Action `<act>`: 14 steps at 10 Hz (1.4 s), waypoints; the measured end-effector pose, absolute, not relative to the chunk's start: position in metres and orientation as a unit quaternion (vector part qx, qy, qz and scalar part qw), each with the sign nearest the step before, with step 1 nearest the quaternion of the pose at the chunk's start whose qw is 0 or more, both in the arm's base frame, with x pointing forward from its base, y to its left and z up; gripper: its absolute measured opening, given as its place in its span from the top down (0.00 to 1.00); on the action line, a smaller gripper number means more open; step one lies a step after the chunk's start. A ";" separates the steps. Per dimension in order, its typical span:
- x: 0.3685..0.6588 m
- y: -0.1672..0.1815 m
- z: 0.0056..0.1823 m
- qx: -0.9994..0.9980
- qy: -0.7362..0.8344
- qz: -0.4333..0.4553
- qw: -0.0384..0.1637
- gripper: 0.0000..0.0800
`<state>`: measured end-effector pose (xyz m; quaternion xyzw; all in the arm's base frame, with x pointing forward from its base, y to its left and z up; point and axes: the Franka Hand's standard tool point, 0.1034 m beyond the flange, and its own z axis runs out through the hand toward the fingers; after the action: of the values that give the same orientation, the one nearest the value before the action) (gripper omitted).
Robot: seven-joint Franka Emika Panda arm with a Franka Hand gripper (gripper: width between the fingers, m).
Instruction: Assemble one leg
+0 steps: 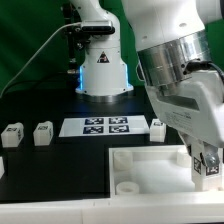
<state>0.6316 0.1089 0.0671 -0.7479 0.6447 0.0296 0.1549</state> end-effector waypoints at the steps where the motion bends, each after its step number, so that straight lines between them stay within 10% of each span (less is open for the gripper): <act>1: 0.630 0.111 0.066 -0.693 0.703 0.044 0.157 0.62; 4: 0.630 0.112 0.065 -0.709 0.687 0.041 0.156 0.62; 6: 0.621 0.118 0.068 -0.789 0.598 0.038 0.135 0.23; 9: 0.610 0.130 0.067 -0.927 0.366 0.015 0.080 0.19; 14: 0.620 0.133 0.072 -0.997 0.036 -0.037 0.048 0.19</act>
Offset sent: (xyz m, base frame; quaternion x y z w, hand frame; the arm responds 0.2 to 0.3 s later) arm 0.0000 0.0000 0.0000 0.0000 0.0000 -0.0899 0.9960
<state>0.6202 0.1326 0.0724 -0.9975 0.0365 -0.0367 0.0482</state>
